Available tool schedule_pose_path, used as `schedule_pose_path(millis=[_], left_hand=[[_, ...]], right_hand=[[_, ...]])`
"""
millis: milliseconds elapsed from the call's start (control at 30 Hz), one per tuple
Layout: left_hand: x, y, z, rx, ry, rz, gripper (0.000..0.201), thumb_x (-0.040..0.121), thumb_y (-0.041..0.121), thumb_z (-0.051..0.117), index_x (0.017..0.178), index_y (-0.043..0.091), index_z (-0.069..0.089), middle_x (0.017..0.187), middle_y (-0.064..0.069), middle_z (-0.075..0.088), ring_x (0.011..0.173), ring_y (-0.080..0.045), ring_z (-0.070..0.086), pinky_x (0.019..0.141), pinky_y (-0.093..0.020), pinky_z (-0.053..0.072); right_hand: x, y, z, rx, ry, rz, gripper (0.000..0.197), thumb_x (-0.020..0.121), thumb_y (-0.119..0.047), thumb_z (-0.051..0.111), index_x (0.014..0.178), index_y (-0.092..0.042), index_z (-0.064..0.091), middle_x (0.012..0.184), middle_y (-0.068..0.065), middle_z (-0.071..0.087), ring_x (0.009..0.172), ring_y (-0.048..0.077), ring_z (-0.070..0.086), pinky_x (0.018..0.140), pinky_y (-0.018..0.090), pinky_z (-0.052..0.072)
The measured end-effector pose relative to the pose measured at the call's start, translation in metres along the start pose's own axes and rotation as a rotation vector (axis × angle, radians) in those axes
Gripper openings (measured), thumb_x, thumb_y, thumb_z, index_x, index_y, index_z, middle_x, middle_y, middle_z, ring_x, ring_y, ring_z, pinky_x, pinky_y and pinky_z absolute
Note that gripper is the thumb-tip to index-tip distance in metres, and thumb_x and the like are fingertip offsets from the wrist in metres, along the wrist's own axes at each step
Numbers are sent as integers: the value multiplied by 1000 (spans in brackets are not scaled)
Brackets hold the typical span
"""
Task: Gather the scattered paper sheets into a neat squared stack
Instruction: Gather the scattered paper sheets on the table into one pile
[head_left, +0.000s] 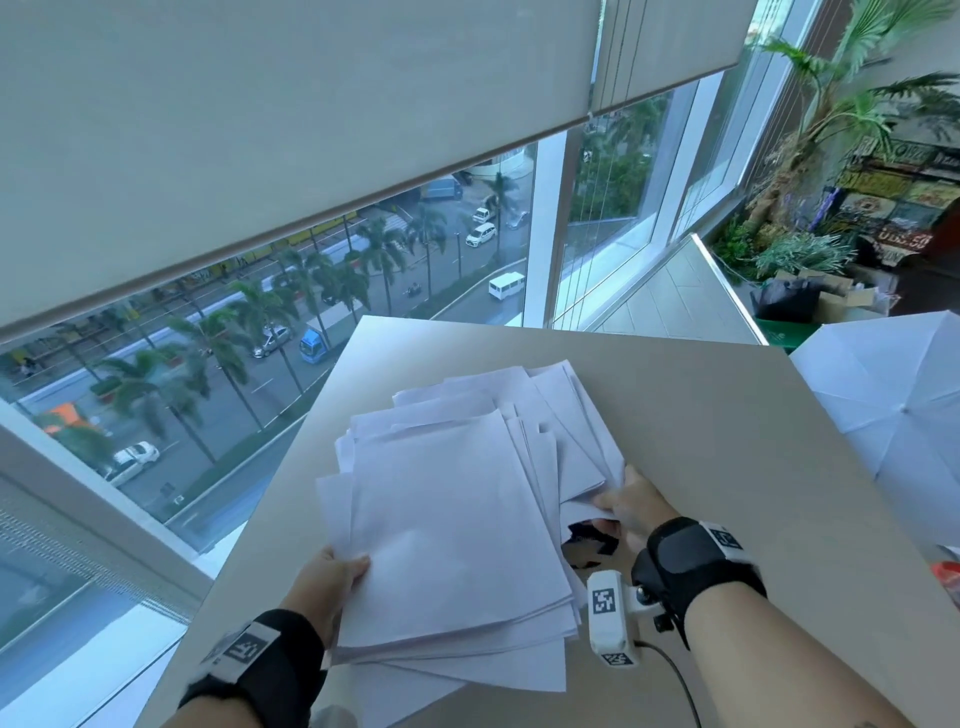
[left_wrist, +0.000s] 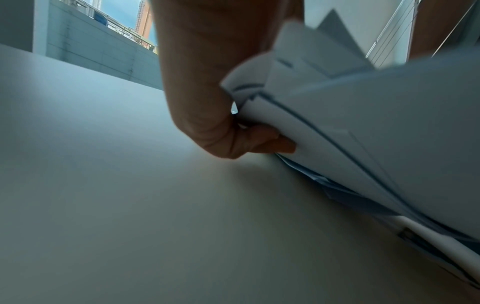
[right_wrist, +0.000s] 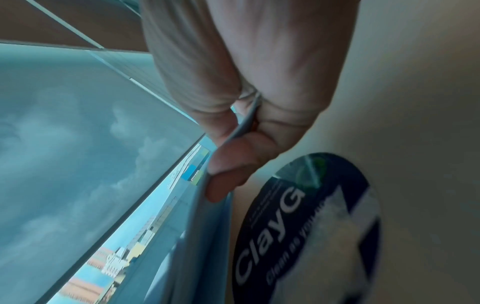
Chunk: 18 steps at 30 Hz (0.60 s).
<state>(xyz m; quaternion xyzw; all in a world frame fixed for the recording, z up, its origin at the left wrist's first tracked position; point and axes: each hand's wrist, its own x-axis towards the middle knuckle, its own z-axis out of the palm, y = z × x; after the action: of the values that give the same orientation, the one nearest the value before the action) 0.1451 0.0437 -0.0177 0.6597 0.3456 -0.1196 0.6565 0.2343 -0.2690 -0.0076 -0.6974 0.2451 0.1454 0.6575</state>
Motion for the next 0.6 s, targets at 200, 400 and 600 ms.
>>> schedule_pose_path(millis=[200,400,600], left_hand=[[-17,-23,-23,60,32,-8,23,88,-2,50,112,0,52,100,-22,64,84,-36,62,78,-46,52],[-47,-57,-37,167,26,33,28,81,-1,56,109,0,59,101,-21,66,92,-37,63,87,-45,50],[-70,-67,-50,413,274,121,31,76,3,60,106,0,57,98,-20,64,87,-34,59,80,-37,45]], right_hand=[[-48,28,11,-126,-77,26,30,82,12,47,104,-7,45,101,14,51,84,28,53,46,27,48],[-98,78,6,-199,-76,66,34,82,9,50,111,-6,43,103,15,53,84,29,57,47,30,50],[-102,91,-15,-335,25,80,13,81,-1,57,85,-9,47,81,10,52,72,24,50,66,33,42]])
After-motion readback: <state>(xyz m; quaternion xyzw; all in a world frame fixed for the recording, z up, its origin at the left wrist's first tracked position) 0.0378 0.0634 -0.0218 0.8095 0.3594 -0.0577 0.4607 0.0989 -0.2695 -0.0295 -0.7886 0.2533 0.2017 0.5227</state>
